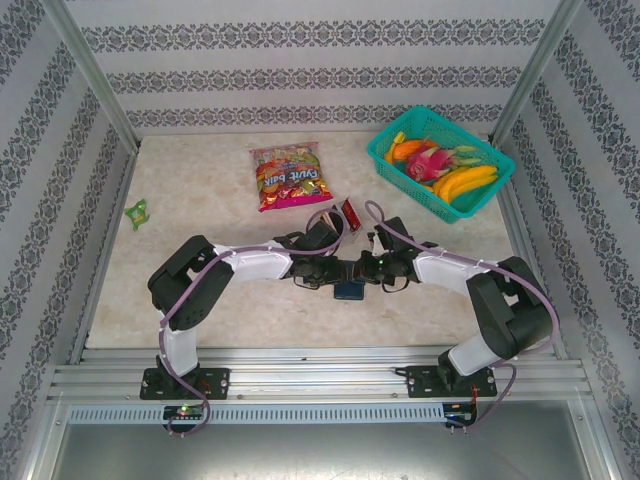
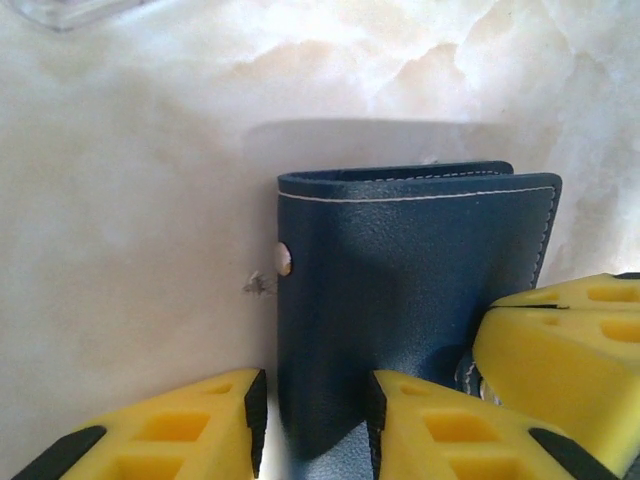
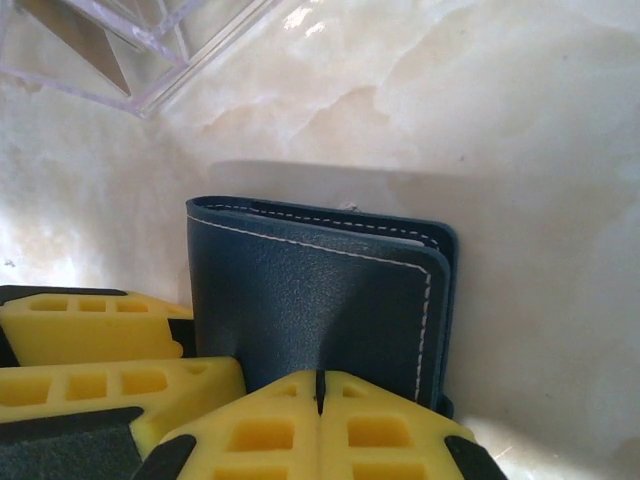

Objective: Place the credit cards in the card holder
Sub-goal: Close the button on the card holder.

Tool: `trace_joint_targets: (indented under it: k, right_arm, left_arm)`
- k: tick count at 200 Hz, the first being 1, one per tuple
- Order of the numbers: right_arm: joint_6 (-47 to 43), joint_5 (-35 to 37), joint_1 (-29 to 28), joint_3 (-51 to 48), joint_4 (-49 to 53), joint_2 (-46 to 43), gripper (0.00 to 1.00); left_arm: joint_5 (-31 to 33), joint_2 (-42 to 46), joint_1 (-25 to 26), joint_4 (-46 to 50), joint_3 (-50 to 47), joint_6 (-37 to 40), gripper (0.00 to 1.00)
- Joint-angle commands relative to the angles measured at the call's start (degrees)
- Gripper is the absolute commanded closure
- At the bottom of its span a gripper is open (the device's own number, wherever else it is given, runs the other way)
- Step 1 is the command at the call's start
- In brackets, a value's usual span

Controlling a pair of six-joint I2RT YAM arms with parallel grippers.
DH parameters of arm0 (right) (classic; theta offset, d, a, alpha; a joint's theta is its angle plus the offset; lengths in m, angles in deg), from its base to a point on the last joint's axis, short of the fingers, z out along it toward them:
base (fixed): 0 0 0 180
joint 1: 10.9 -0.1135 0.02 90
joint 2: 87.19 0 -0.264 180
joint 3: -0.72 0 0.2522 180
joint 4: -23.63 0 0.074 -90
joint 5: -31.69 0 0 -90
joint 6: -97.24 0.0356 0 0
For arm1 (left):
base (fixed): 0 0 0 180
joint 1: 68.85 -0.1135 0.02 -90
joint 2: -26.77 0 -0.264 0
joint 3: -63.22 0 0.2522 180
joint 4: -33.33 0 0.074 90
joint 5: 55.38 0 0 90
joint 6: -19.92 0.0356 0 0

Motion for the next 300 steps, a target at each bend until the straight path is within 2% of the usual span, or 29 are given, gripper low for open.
trace_joint_targets:
  k: [1, 53, 79, 131, 201, 256, 280, 300]
  right_arm:
    - [-2.62, 8.59, -3.83, -1.41, 9.41, 2.77, 0.99]
    - [-2.29, 8.47, -4.10, -1.98, 10.19, 0.28, 1.00]
    - [-3.32, 4.87, -2.17, -0.42, 11.76, -1.52, 1.00]
    - [-4.62, 2.60, -1.09, 2.23, 12.97, 2.50, 0.99]
    - [-0.68, 8.84, -4.47, 3.30, 12.76, 4.84, 0.99]
    - [3.68, 19.81, -12.33, -0.05, 11.27, 6.63, 1.00]
    - [6.07, 26.27, -16.89, -1.32, 10.30, 6.97, 1.00]
    - [7.79, 28.31, -19.34, -3.25, 7.30, 7.59, 1.00]
  left_arm:
    - [-1.93, -4.94, 2.56, -2.01, -1.62, -1.53, 0.67]
    - [-1.44, -4.40, 2.51, -2.49, -2.73, -2.37, 0.68]
    - [-1.59, -4.40, 2.56, -2.43, -2.68, -2.11, 0.65]
    - [-1.75, -4.50, 2.56, -2.87, -2.82, -1.93, 0.64]
    - [-4.38, -4.64, 2.55, -5.28, -3.38, -1.76, 0.64]
    - [-4.77, -4.10, 2.51, -7.90, -5.12, -4.83, 0.76]
    - [-4.95, -3.73, 2.56, -10.09, -6.61, -7.12, 0.78]
    - [-5.07, -3.47, 2.56, -11.38, -7.52, -8.46, 0.79]
